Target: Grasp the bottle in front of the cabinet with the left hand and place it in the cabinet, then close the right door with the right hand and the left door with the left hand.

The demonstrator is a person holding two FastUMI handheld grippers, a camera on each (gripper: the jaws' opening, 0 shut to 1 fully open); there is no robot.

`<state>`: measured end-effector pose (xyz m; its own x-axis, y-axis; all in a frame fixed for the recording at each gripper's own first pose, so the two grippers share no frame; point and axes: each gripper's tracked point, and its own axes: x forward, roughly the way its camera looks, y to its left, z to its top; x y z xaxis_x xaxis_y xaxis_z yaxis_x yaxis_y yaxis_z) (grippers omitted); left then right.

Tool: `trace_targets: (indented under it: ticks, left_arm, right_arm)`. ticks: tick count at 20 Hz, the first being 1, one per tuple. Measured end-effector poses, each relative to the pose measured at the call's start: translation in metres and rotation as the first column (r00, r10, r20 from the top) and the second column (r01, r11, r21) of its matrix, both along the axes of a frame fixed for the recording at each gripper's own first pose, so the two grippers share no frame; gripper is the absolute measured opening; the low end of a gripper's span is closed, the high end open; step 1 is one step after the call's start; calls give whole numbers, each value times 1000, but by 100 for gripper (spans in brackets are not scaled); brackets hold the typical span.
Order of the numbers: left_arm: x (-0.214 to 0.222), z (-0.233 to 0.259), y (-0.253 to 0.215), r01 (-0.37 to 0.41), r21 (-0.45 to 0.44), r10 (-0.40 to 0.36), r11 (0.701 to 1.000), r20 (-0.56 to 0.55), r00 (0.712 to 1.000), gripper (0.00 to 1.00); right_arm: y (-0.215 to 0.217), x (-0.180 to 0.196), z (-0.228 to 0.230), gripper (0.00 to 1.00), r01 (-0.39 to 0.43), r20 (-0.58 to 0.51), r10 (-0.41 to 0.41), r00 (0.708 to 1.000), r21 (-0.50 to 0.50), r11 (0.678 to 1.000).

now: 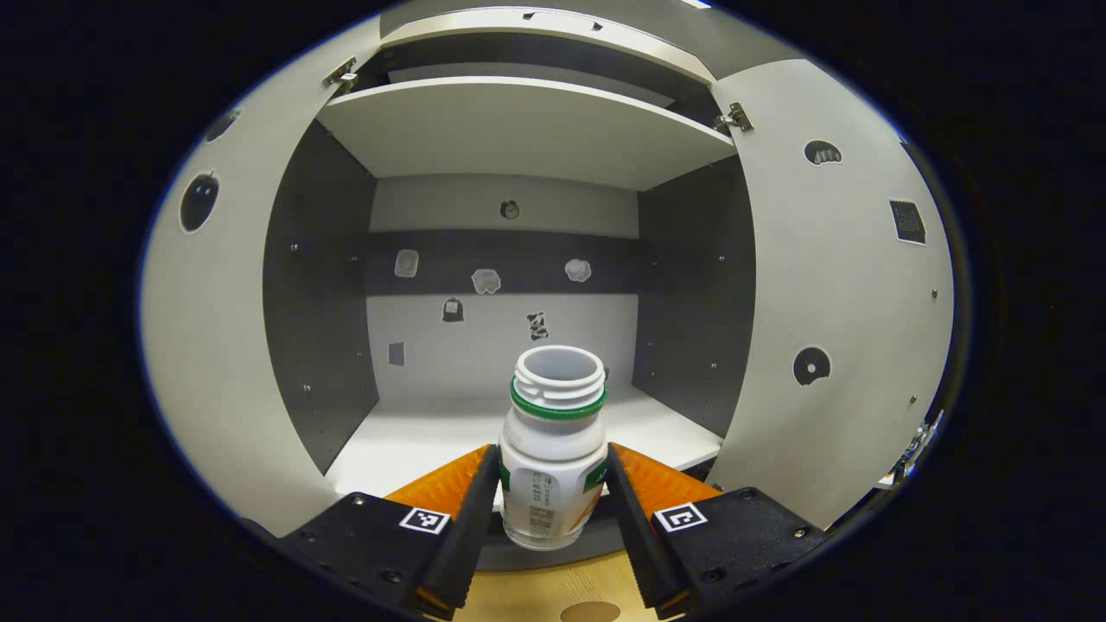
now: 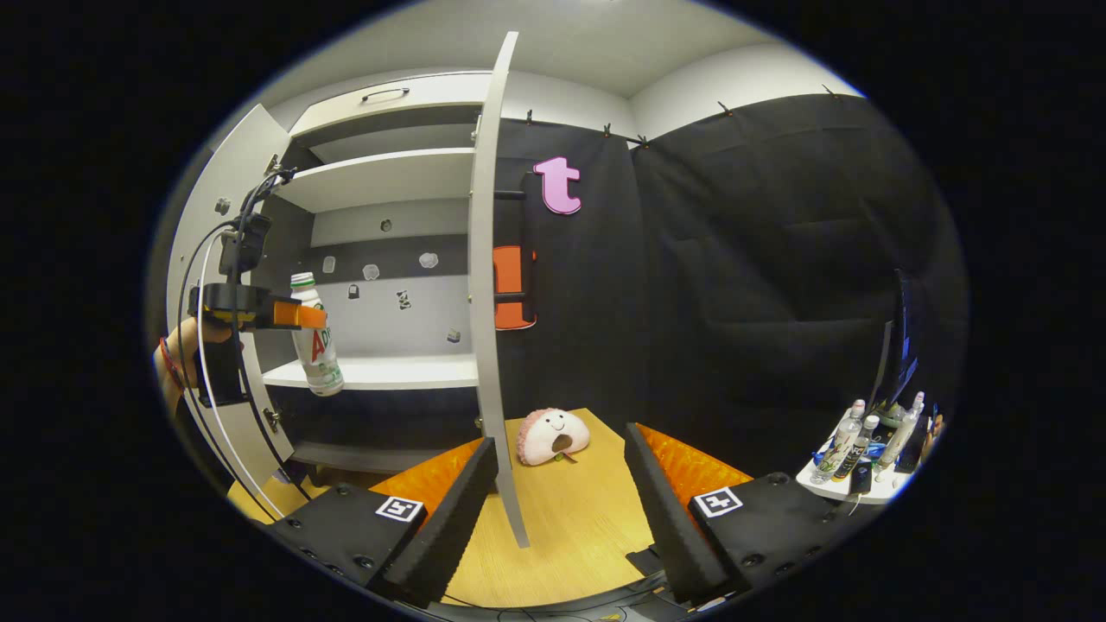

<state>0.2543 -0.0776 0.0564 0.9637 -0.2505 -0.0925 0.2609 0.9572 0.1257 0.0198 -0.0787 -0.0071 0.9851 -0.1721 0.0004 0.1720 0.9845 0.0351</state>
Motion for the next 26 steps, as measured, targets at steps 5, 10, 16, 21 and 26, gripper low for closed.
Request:
trace_targets:
  ticks: [5,10,16,21,26]
  left_arm:
    - [38,33,-9,6,-36,-6,999,17,1000,72]
    - [68,24,-12,5,-5,-5,1000,-21,1000,72]
    - [84,-4,-16,14,-25,-17,1000,-115,993,72]
    - [95,-16,-15,-9,8,10,1000,-147,989,73]
    - [102,-15,-14,-36,30,40,999,-134,990,75]
  right_arm:
    - [-23,0,-1,98,59,6,-60,998,21,998]
    - [-44,5,0,93,106,4,-107,994,34,994]
    - [-54,15,-4,98,120,-13,-119,993,33,992]
    - [-63,26,-5,98,114,-22,-113,993,33,993]
    - [-74,46,-10,93,89,-43,-87,995,43,995]
